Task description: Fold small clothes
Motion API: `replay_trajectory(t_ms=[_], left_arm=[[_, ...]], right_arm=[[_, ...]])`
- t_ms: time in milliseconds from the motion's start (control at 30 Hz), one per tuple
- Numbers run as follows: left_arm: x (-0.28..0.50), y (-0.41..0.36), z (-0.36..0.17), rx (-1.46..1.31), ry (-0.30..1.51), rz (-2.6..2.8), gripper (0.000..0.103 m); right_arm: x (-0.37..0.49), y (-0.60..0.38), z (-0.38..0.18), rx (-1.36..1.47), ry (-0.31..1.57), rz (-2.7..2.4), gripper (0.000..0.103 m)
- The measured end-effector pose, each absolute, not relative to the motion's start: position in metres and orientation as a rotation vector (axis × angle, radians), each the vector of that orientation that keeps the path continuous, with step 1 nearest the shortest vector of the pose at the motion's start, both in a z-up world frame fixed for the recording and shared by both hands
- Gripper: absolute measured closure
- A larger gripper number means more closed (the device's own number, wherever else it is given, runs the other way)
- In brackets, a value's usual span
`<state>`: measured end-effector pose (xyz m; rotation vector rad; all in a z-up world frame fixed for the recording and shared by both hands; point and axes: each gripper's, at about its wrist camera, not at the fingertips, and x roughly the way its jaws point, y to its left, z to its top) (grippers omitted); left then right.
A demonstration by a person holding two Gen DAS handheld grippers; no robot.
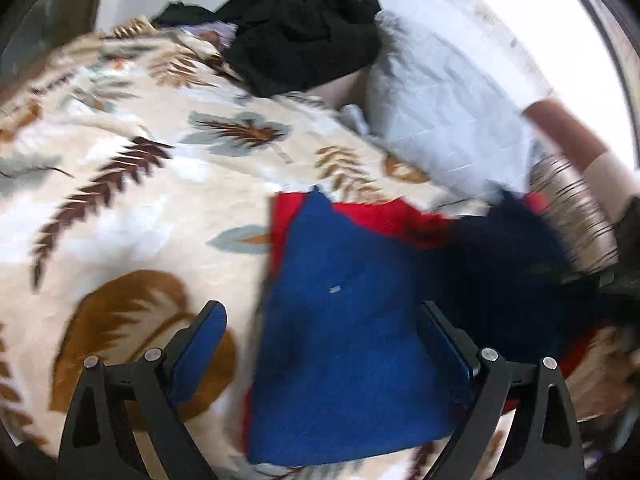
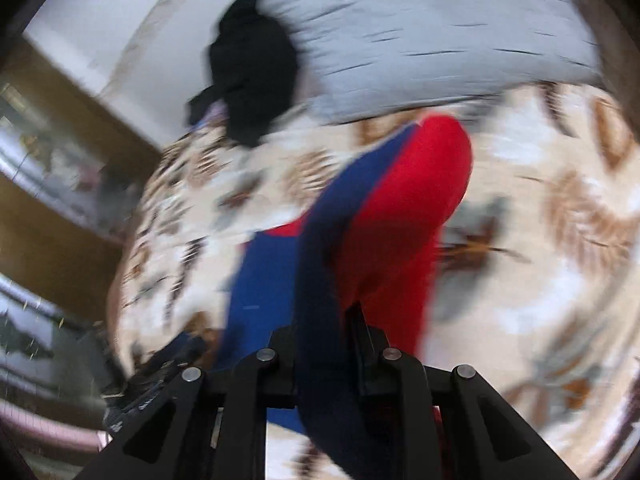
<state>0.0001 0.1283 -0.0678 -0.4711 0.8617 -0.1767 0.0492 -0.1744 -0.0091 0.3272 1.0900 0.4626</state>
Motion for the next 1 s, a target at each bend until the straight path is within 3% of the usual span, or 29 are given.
replay_trajectory(t_ms=[100,133,167,200,500,733,767,833,867,900,1000], left_arm=[[0.009,0.134,-0.071,-0.571,0.865,-0.258,0.008],[0.012,0.134,-0.073,-0.589,0.877,-0.265,0.008],[0.015,0.133,-0.076,-0.61,0.887,-0.284,0.008],[0.017,0.132,-0.079,-0.633,0.893,-0.317,0.008],[0.032,0.11,-0.083,-0.673,0.928,-0.408,0.008],[0.047,0.084,-0.104,-0.654,1.127,-0.379,0.009],[0.047,0.081,-0.108,-0.666,1.146,-0.386,0.014],[0.047,0.075,-0.111,-0.641,1.171,-0.369,0.038],[0.048,0.072,-0.112,-0.613,1.193,-0.349,0.065],[0.05,0.07,-0.113,-0.614,1.208,-0.348,0.076],[0.054,0.068,-0.109,-0.589,1.215,-0.338,0.087]], right_arm=[[0.056,-0.128,-0.04,0.394,1.139,0.582,0.074],[0.059,-0.118,-0.054,0.416,1.155,0.622,0.064],[0.062,-0.107,-0.069,0.431,1.175,0.653,0.041],[0.063,-0.1,-0.085,0.451,1.197,0.664,0.033],[0.02,-0.157,-0.063,0.553,0.955,0.651,0.029],[0.0,-0.199,-0.092,0.675,0.951,0.596,0.029],[-0.001,-0.205,-0.096,0.692,0.953,0.595,0.029],[-0.003,-0.211,-0.102,0.716,0.946,0.595,0.029],[-0.004,-0.213,-0.103,0.721,0.945,0.598,0.029],[-0.004,-0.214,-0.105,0.724,0.946,0.6,0.029],[-0.003,-0.215,-0.109,0.732,0.944,0.608,0.029]])
